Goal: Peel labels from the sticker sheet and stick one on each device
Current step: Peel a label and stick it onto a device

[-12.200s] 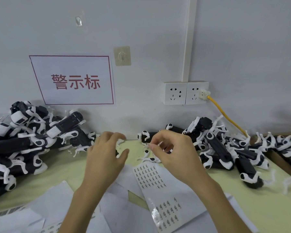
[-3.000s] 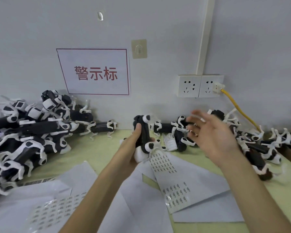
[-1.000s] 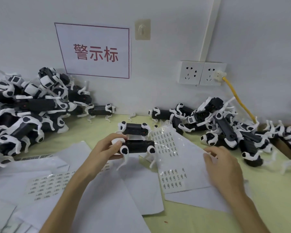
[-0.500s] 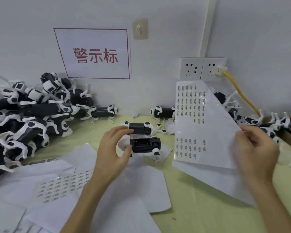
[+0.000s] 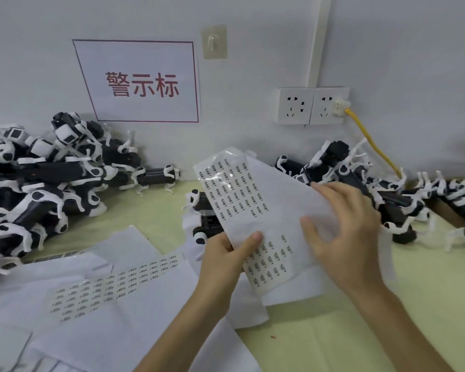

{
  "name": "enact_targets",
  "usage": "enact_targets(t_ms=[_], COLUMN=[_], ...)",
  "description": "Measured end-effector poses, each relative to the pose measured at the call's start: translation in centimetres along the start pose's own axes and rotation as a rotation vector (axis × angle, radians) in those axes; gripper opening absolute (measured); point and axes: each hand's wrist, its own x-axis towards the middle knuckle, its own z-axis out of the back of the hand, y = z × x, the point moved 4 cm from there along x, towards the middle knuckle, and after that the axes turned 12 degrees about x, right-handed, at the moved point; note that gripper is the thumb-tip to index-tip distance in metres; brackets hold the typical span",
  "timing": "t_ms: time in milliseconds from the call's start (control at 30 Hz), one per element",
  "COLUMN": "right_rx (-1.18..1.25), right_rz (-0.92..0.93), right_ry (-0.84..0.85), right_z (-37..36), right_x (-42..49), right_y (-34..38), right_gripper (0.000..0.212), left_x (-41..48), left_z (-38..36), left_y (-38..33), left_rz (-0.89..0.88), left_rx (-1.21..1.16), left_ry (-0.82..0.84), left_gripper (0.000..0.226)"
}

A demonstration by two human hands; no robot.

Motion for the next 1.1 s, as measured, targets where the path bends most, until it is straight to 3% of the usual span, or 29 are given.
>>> enact_targets(t_ms=[100, 200, 333, 500, 667, 867, 1100], right_rx=[-0.061, 0.041, 0.190, 0.378, 0.465, 0.473, 0.439], right_rz=[0.107, 0.190, 0.113, -0.054, -0.151, -0.059, 0.001], right_ry=[0.055, 0.159, 0.289, 0.274, 0.189, 0.108, 0.143], right_z=[-1.1, -2.5, -4.0, -4.0, -3.5, -3.4, -3.4], right_x=[-0.8, -1.9, -2.9, -3.0, -2.9, -2.8, -2.8], right_y=[1.7, 2.7, 2.6, 2.2, 1.9, 1.7, 1.9], right_gripper=[0.060, 0.045, 0.034, 0.035, 0.021, 0.019, 0.012], left_x=[0.2, 0.3, 0.4, 0.5, 0.5, 0.5, 0.6], left_z=[0.3, 0.2, 0.2, 0.1, 0.0, -0.4, -0.4], left_y=[0.2, 0.4, 0.6, 0.5, 0.5, 0.4, 0.4], left_rz=[0.021, 0.036, 0.046, 0.018, -0.040, -0.066, -0.049], left_rx=[-0.072, -0.131, -0.230, -0.237, -0.210, -0.236, -0.253], left_ry=[-0.062, -0.071, -0.017, 0.036, 0.050, 0.094, 0.110], left_gripper=[0.029, 0.024, 0.032, 0.041, 0.038, 0.038, 0.036])
